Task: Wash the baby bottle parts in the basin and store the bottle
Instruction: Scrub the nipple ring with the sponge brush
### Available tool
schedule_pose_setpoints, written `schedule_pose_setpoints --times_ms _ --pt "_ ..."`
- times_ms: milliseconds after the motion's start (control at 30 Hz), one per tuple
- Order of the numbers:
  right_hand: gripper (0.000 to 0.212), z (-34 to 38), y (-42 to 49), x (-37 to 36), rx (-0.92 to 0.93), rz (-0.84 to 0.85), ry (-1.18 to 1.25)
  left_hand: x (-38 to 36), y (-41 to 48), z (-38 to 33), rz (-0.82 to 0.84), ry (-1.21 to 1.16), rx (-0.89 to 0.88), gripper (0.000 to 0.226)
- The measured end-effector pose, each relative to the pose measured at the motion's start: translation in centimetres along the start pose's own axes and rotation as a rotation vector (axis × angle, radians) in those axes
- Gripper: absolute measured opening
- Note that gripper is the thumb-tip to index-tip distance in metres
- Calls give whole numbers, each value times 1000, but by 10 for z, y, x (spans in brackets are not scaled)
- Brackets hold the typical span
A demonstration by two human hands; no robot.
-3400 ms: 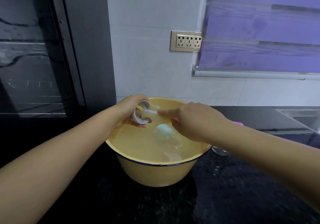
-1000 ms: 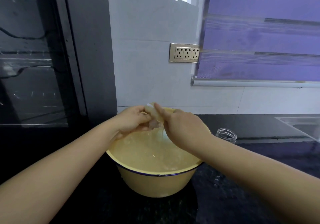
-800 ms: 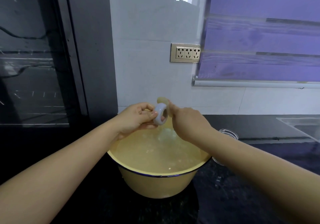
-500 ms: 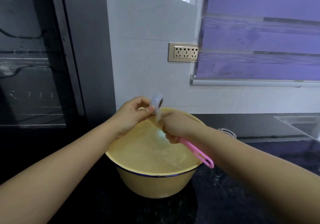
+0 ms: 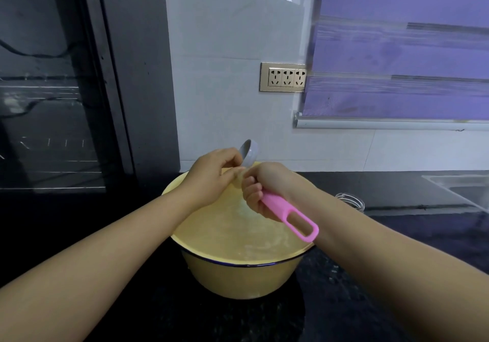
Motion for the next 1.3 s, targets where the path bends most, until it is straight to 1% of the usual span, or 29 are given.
schedule_pose_setpoints --times_ms 67,133,267,367,433,467,500,567,633,667,800,900,1000,1067,1100,1133,1167,1200,1233,1300 --pt "32 4 3 10 47 -124 -110 -2 -2 0 34 -26 1 11" --pt "30 13 6 20 113 -246 -216 -6 -5 1 75 -71 39 13" --pt "30 24 0 26 163 -367 -347 -8 -6 6 104 -140 126 13" --pt "15 28 -13 5 282 -316 -519 -2 -4 10 56 -145 155 10" --pt "10 26 -17 -2 310 -314 -529 0 -4 10 27 -190 174 7" --pt "9 27 -17 -3 320 -322 -515 1 -4 8 11 -220 181 9" --pt "12 28 -16 -4 326 -335 -487 2 -5 7 -14 -255 188 10" --pt "25 27 -12 -4 326 -354 -427 6 -5 4 -76 -337 200 10" --pt "30 19 -11 -4 263 -345 -403 8 -6 2 -106 -420 209 13" --pt "32 13 -10 -4 214 -328 -439 9 -7 1 -103 -450 212 13" --pt "36 -8 -19 -7 53 -200 -882 9 -8 0 -95 -506 227 8" --pt "42 -8 -21 -3 63 -132 -1058 9 -7 2 -103 -506 243 7" --pt "48 -5 -16 6 94 -117 -1228 8 -8 7 -90 -541 287 8" --pt "50 1 -14 13 147 -177 -1485 3 -9 11 -59 -610 332 10" --pt "48 6 -15 17 202 -242 -1644 1 -9 12 -47 -651 350 10" --pt "46 13 -16 20 279 -330 -1748 0 -9 13 -40 -694 362 11" --pt "46 20 -18 22 360 -416 -1772 -1 -8 13 -40 -739 372 11" --pt "47 25 -20 25 432 -470 -1736 -1 -8 13 -41 -782 380 11" --pt "51 29 -21 27 497 -495 -1663 -1 -8 13 -36 -816 388 12" --pt "64 35 -22 29 599 -492 -1513 -4 -9 12 0 -863 408 14"
Point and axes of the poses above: each hand's wrist, its own y-axis towards the middle knuckle, its own x-axis out of the back of the hand, z = x × y, the point moved 7 cm from there along y, towards the middle knuckle, and after that the axes turned 10 degrees about -y, right-handed, at the moved point
